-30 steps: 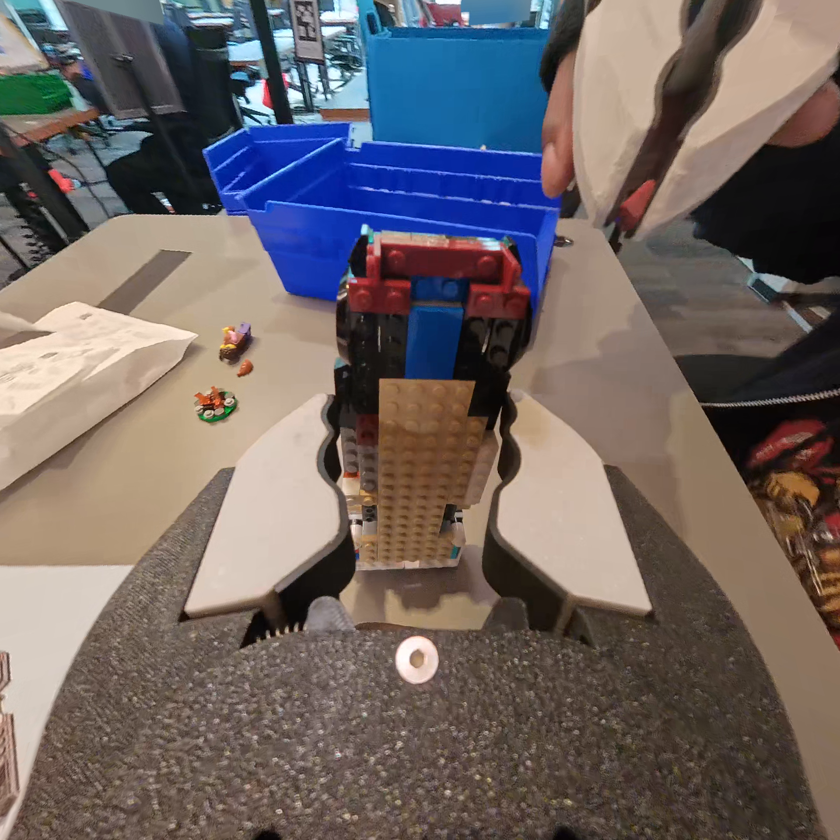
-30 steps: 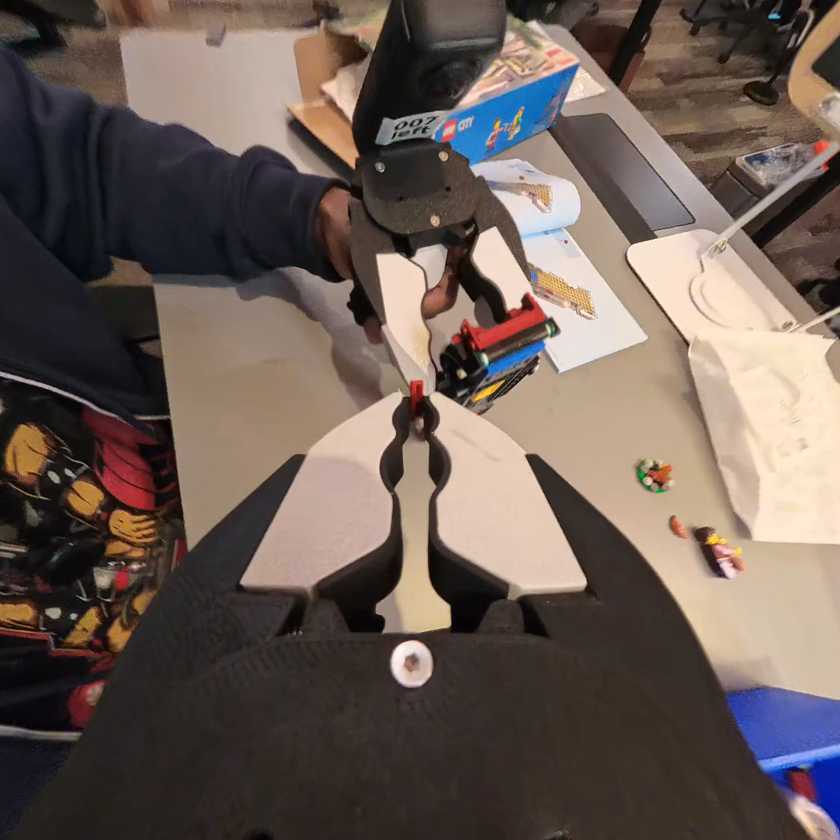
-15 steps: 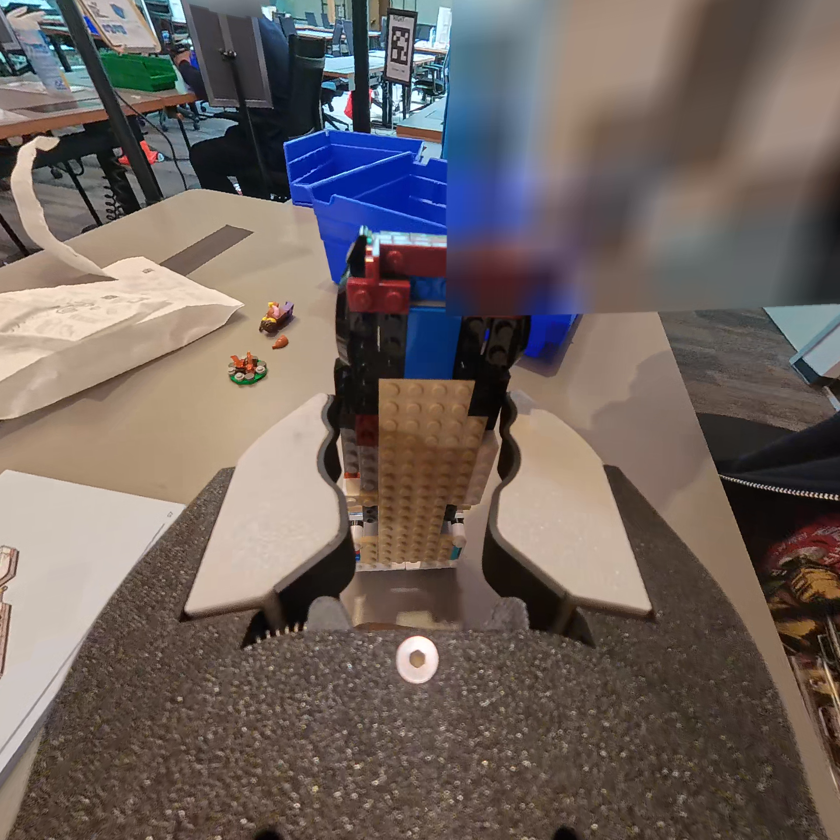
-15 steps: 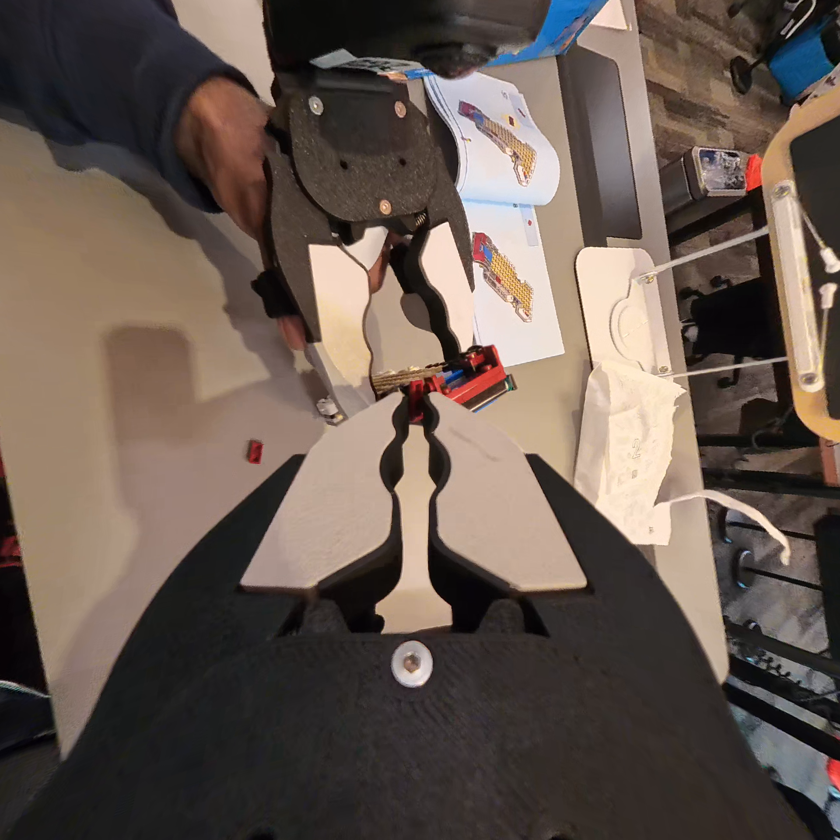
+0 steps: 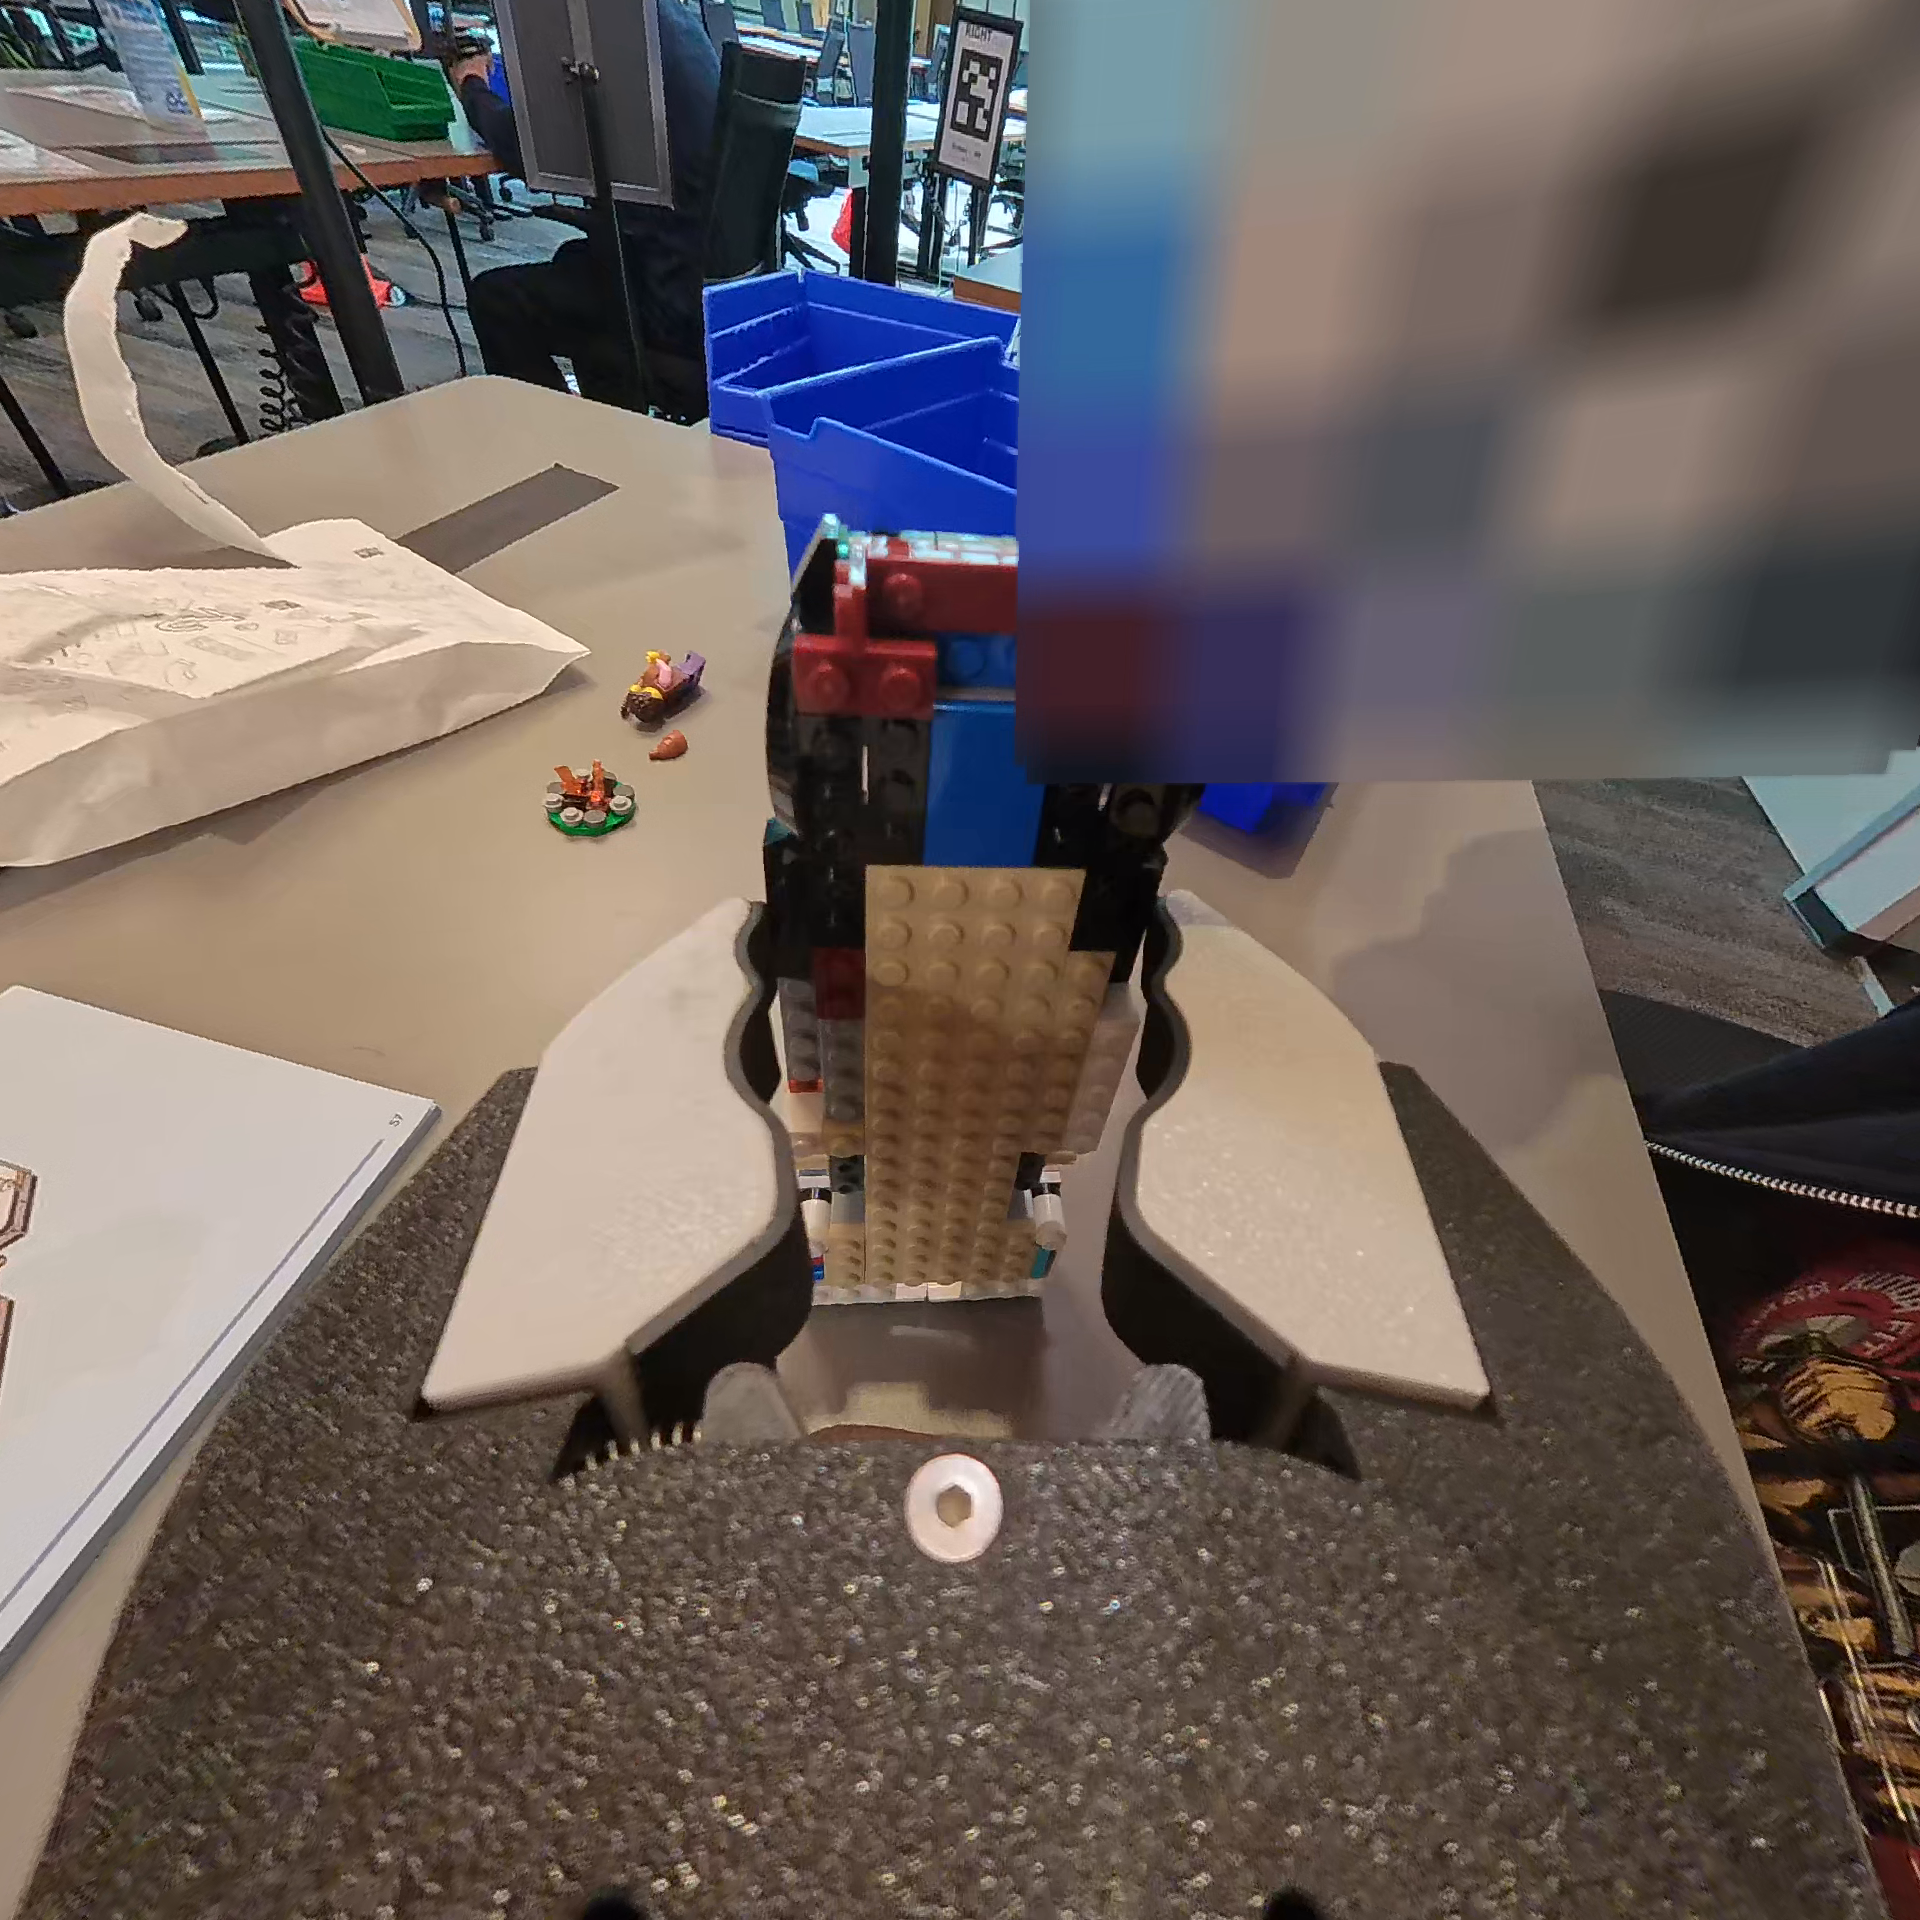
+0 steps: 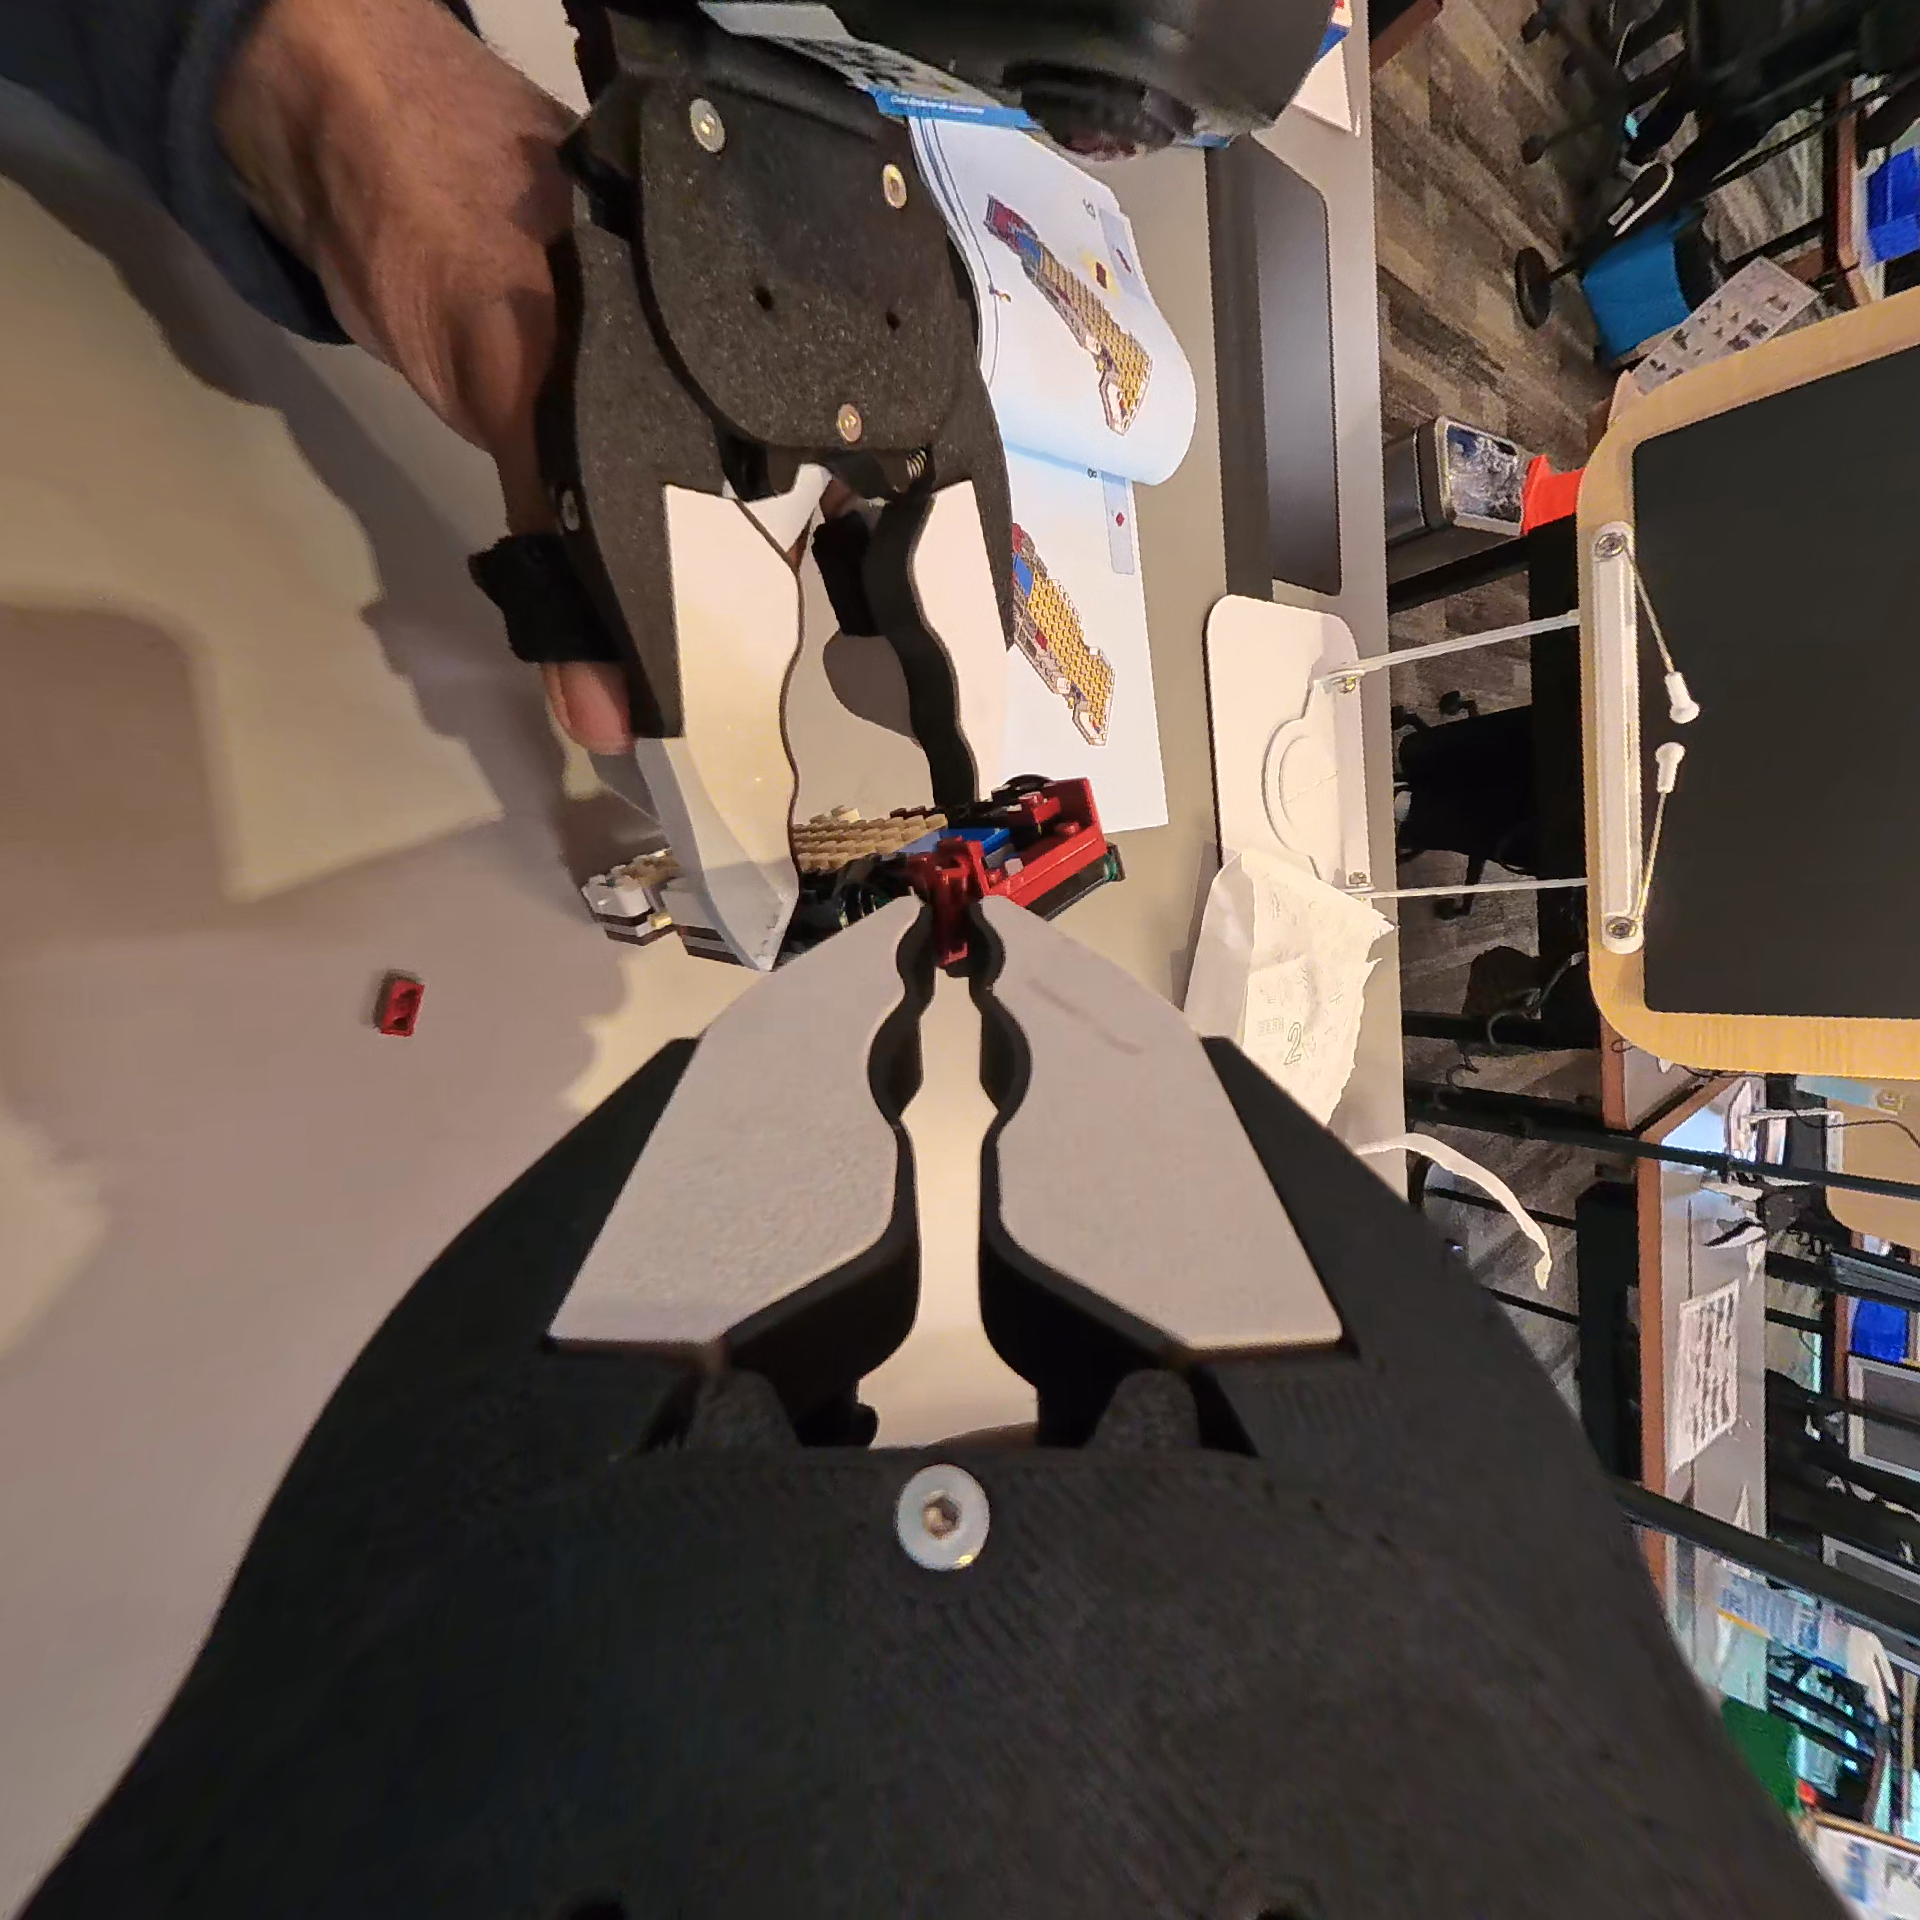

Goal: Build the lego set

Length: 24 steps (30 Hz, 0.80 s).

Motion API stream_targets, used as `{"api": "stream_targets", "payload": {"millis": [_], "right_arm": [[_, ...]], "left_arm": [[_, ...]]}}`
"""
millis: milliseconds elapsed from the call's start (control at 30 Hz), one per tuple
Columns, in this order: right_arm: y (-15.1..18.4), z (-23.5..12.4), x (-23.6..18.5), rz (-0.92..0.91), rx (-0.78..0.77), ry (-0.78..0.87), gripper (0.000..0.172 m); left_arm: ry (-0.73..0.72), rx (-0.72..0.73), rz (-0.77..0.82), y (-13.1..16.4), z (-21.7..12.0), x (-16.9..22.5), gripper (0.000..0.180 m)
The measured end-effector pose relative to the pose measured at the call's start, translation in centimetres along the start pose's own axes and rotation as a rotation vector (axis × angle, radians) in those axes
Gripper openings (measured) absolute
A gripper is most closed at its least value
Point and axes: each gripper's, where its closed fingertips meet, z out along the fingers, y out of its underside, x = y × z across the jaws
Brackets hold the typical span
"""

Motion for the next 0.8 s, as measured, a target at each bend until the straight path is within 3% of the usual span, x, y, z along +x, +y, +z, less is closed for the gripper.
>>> {"api": "stream_targets", "payload": {"millis": [800], "right_arm": [[-0.5,0.1,0.3,-0.1,-0.004,-0.033,0.007]], "left_arm": [[0.006,0.001,-0.001,0.0,0.0,0.1,0.068]]}}
